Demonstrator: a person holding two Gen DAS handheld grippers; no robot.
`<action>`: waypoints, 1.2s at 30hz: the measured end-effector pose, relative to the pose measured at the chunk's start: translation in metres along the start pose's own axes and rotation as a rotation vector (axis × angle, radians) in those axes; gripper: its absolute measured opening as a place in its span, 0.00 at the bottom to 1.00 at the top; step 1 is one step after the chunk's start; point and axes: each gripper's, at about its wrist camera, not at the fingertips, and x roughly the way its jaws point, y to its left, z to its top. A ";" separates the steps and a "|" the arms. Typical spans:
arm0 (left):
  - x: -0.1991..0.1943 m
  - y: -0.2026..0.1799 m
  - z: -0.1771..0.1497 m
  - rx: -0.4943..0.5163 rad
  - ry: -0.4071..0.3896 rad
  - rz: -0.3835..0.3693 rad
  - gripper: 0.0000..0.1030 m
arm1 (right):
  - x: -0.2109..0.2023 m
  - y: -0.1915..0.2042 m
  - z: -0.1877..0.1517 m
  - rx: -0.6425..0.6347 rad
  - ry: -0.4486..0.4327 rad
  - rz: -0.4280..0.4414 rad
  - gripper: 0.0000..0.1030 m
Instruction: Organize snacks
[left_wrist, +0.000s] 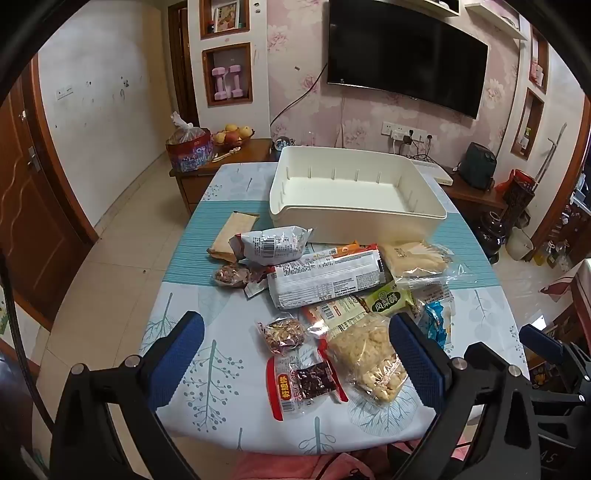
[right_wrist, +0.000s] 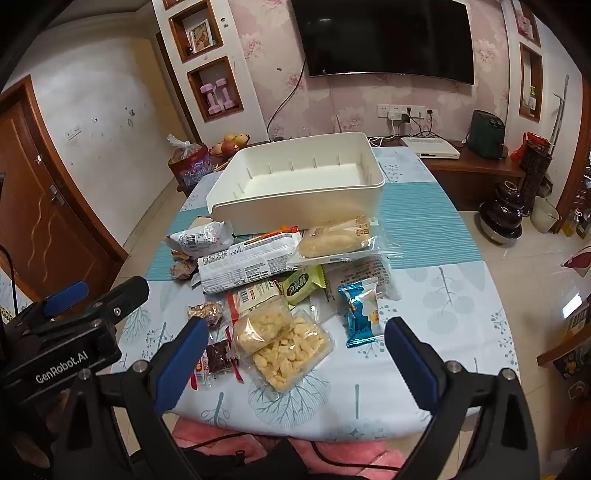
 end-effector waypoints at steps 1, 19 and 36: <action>0.000 0.000 0.000 0.000 -0.001 -0.001 0.97 | 0.000 0.000 0.000 0.000 0.001 -0.001 0.94; -0.001 -0.002 -0.002 -0.011 -0.006 -0.033 0.95 | 0.000 -0.001 0.000 0.008 0.005 0.007 0.94; -0.004 -0.001 -0.005 -0.007 0.004 -0.016 0.96 | -0.001 0.000 -0.002 0.008 0.011 0.014 0.94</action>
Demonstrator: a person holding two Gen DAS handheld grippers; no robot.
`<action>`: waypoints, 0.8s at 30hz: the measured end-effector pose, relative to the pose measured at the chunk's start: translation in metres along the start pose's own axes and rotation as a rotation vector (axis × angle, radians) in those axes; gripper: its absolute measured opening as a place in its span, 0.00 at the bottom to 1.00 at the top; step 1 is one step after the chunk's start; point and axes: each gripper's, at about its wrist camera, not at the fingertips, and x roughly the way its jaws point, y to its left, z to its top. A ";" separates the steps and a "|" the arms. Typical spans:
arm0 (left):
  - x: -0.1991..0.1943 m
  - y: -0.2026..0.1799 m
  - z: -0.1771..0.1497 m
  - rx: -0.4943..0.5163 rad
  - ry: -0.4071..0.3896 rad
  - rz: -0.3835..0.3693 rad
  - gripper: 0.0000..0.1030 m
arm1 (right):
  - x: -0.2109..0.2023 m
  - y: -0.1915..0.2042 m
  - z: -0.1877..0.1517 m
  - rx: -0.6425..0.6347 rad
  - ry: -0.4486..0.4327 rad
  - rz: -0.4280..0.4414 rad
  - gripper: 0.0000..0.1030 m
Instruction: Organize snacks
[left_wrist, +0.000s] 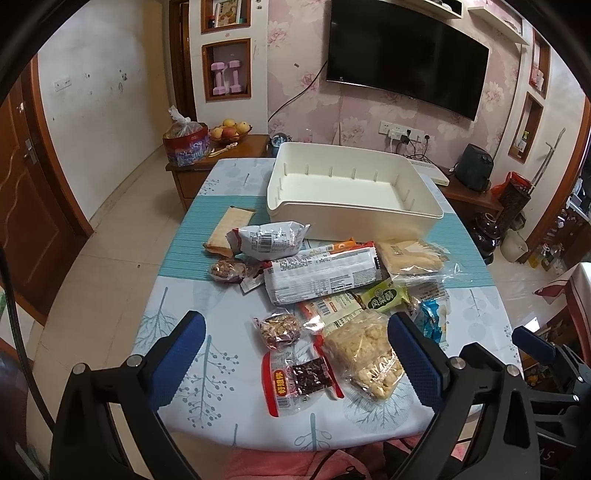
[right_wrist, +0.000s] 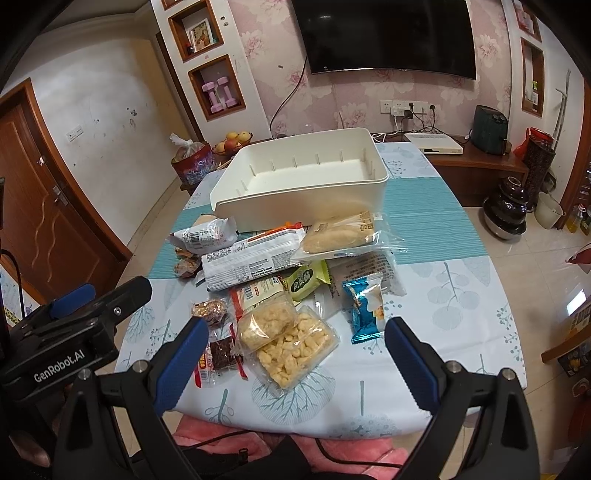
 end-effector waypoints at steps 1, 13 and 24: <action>-0.001 -0.001 0.000 0.012 -0.001 0.000 0.96 | 0.000 0.000 0.000 0.000 0.000 0.000 0.94; 0.015 0.010 0.003 0.071 0.101 -0.075 0.96 | 0.007 0.004 0.000 -0.049 -0.013 0.002 0.94; 0.045 0.026 -0.018 0.047 0.229 -0.137 0.96 | 0.021 0.003 -0.011 -0.083 0.010 0.048 0.94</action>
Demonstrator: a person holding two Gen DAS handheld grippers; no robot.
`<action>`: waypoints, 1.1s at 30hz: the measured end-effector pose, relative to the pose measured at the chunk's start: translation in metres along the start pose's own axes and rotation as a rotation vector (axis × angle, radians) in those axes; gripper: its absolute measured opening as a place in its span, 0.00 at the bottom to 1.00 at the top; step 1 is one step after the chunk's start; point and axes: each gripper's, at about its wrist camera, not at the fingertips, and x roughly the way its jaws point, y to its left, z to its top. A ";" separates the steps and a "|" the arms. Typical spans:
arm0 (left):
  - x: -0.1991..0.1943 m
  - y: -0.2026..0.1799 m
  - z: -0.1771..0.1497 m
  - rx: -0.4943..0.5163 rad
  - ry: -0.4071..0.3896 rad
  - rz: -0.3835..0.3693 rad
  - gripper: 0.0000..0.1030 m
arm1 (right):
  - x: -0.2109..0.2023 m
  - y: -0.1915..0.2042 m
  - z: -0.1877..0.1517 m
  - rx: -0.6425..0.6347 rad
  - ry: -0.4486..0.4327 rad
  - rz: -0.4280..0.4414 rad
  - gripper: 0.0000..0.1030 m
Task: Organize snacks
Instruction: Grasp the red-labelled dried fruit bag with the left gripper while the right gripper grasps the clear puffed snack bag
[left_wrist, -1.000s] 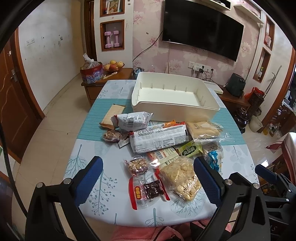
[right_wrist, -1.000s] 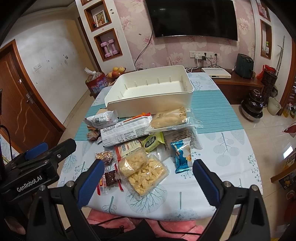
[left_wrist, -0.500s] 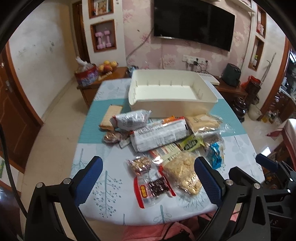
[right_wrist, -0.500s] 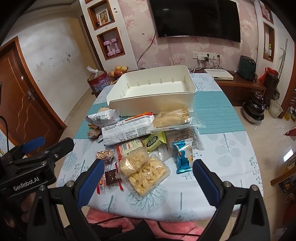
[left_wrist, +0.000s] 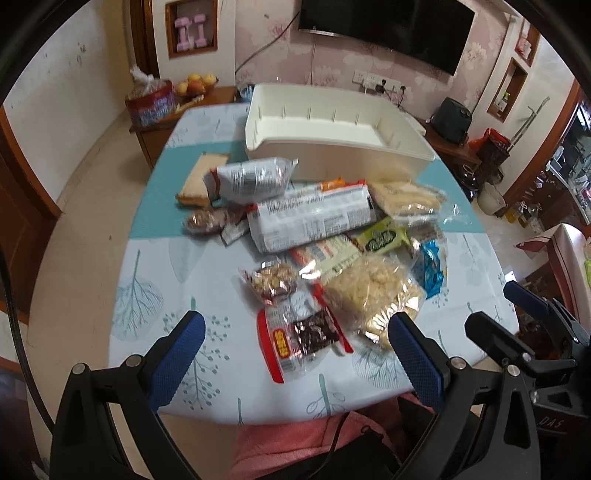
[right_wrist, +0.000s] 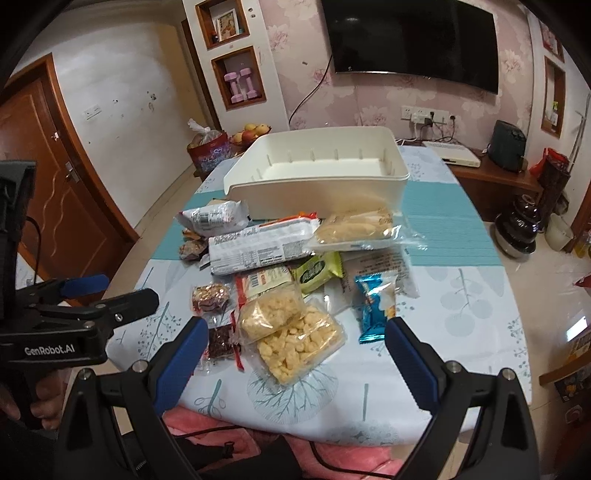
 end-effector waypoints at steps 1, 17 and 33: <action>0.003 0.001 -0.002 -0.004 0.016 -0.001 0.96 | 0.002 -0.001 -0.001 0.005 0.006 0.009 0.94; 0.066 -0.001 -0.025 0.034 0.211 0.036 0.96 | 0.045 -0.018 -0.023 0.115 0.189 0.084 0.94; 0.124 0.000 -0.016 0.000 0.324 0.023 0.96 | 0.102 -0.041 -0.035 0.289 0.379 0.152 0.94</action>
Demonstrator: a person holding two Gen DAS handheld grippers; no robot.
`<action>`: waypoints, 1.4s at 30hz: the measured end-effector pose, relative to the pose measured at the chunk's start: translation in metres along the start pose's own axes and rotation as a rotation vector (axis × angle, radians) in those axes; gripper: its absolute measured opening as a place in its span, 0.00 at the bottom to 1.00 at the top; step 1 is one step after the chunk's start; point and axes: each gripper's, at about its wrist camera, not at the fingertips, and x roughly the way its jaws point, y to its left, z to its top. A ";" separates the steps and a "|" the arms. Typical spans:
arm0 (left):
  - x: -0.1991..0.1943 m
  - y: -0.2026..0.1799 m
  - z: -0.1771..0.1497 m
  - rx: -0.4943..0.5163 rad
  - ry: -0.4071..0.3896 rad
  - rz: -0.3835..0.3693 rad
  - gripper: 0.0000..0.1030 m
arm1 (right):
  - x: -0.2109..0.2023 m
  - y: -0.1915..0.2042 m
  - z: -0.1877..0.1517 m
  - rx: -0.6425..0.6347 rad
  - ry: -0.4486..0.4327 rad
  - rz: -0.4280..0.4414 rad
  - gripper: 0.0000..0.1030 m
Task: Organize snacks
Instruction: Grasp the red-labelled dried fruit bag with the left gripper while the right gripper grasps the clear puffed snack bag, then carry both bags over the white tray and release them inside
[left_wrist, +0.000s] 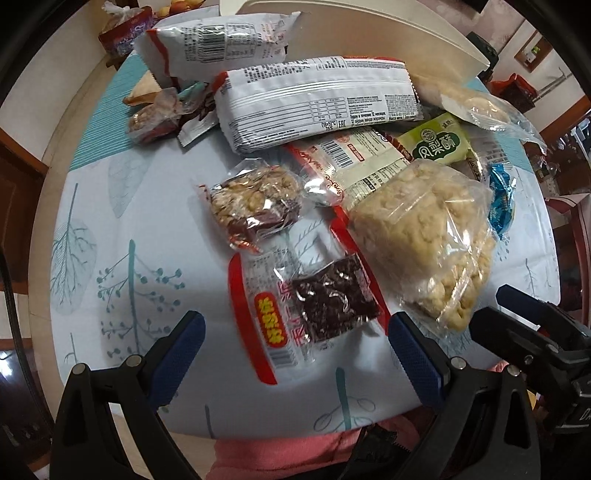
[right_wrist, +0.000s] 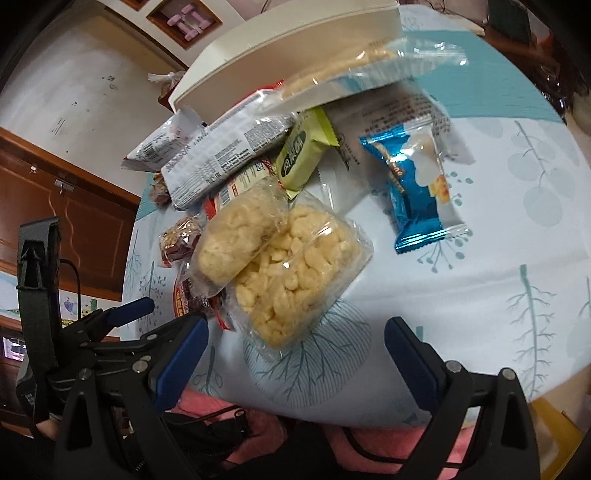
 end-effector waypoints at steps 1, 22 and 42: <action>0.002 -0.001 0.003 0.003 0.004 0.000 0.96 | 0.001 0.000 0.001 -0.001 0.004 -0.003 0.94; 0.033 0.005 0.042 -0.011 0.013 0.002 0.75 | 0.015 0.013 0.026 -0.039 0.035 -0.058 0.94; 0.020 0.014 0.027 -0.047 -0.008 0.017 0.47 | 0.047 0.052 0.028 -0.199 0.065 -0.207 0.94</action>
